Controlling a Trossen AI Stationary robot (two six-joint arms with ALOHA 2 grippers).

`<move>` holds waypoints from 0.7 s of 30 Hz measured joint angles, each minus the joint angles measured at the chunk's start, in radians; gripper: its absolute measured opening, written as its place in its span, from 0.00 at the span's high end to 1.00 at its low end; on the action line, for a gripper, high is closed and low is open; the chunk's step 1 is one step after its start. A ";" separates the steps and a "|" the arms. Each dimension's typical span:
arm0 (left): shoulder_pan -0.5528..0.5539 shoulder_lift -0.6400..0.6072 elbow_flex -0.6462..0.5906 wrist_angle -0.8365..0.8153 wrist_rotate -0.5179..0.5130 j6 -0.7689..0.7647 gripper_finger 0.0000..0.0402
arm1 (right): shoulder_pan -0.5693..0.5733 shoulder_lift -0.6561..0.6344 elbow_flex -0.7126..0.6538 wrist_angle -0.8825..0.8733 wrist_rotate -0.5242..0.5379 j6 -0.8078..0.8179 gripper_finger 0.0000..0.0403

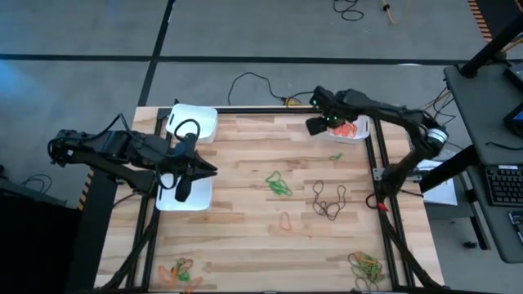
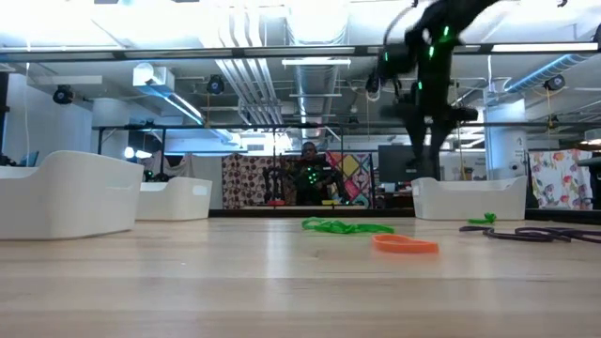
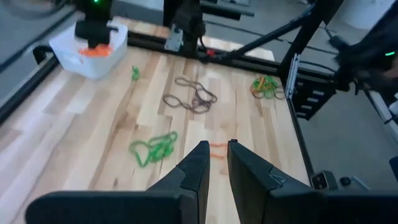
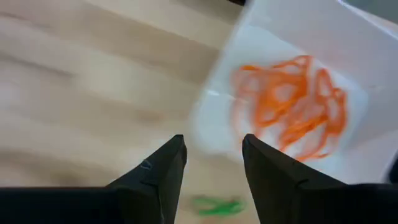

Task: Sort rubber bands into baskets
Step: Put the orange rubber band into the top right white bin

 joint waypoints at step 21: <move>-0.093 -0.031 -0.155 -0.016 0.043 0.071 0.89 | 1.015 0.203 0.018 0.390 0.123 0.680 0.62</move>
